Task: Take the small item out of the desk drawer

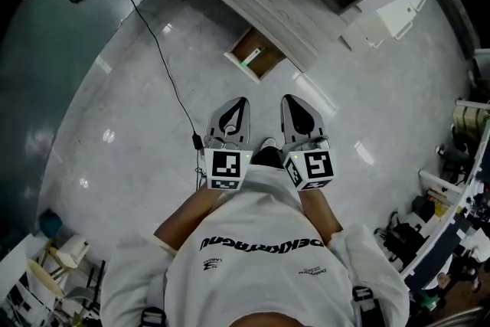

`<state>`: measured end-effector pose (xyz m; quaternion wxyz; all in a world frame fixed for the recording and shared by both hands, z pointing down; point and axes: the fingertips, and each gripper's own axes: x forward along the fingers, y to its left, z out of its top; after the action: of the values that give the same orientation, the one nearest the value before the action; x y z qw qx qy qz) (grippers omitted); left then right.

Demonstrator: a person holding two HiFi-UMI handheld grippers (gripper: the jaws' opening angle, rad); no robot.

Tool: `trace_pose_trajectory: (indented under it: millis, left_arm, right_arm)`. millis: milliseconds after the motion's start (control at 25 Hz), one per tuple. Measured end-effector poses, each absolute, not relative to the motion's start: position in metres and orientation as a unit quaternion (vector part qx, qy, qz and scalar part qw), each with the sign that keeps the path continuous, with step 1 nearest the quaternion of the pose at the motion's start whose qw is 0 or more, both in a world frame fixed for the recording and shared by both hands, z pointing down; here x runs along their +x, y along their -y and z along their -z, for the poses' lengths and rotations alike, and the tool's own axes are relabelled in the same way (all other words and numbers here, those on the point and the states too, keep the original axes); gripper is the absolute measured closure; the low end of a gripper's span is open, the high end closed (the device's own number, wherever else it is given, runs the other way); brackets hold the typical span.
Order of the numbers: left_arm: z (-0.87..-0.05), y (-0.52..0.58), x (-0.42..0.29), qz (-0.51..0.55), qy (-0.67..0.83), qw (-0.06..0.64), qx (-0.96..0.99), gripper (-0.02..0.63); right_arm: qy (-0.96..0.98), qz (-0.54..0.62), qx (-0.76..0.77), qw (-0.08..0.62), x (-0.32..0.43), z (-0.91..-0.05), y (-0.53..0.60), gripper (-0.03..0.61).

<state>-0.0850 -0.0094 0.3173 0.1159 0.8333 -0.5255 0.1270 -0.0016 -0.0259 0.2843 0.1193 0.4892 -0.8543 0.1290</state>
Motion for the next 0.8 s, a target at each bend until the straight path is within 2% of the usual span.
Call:
trace_pose_trajectory:
  millis: [520, 800]
  left_arm:
    - [-0.398, 0.066, -0.079, -0.183, 0.511, 0.138, 0.828, 0.598]
    - [-0.469, 0.078, -0.070, -0.215, 0.504, 0.161, 0.821, 0.598]
  right_arm:
    - [0.843, -0.171, 0.490, 0.140, 0.006, -0.353, 0.066, 0.546]
    - [0.838, -0.201, 0.484, 0.155, 0.006, -0.411, 0.074, 0.546]
